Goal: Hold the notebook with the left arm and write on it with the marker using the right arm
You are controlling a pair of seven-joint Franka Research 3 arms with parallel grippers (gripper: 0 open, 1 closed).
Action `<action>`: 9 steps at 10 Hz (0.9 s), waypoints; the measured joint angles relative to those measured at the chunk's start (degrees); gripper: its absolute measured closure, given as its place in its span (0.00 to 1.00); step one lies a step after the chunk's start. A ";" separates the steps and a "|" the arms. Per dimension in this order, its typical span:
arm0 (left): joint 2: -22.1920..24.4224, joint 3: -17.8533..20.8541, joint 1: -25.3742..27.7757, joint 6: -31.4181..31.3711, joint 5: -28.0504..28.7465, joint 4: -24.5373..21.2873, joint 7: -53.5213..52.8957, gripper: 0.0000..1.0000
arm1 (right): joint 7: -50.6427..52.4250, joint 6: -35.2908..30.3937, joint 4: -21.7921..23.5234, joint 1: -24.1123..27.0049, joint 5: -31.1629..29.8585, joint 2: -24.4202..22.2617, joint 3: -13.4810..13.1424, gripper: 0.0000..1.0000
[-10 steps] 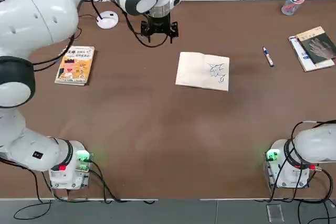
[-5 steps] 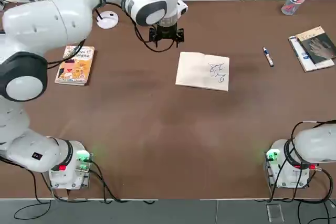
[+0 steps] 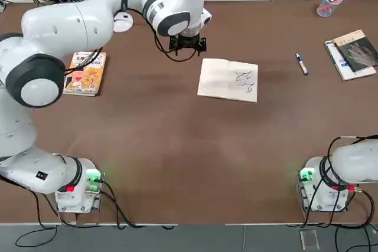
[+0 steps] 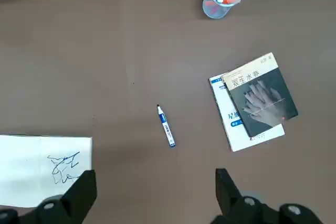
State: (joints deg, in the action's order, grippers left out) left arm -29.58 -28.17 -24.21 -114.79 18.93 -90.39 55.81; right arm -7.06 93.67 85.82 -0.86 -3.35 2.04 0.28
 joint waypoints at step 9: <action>-5.78 0.03 -2.50 -4.53 3.94 1.18 5.31 0.00 | 0.00 -0.07 0.00 0.00 0.00 0.00 0.00 0.00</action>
State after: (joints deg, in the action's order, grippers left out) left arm -35.36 -28.14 -26.71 -119.32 22.87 -89.22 61.11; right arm -7.06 93.60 85.82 -0.86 -3.35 2.04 0.28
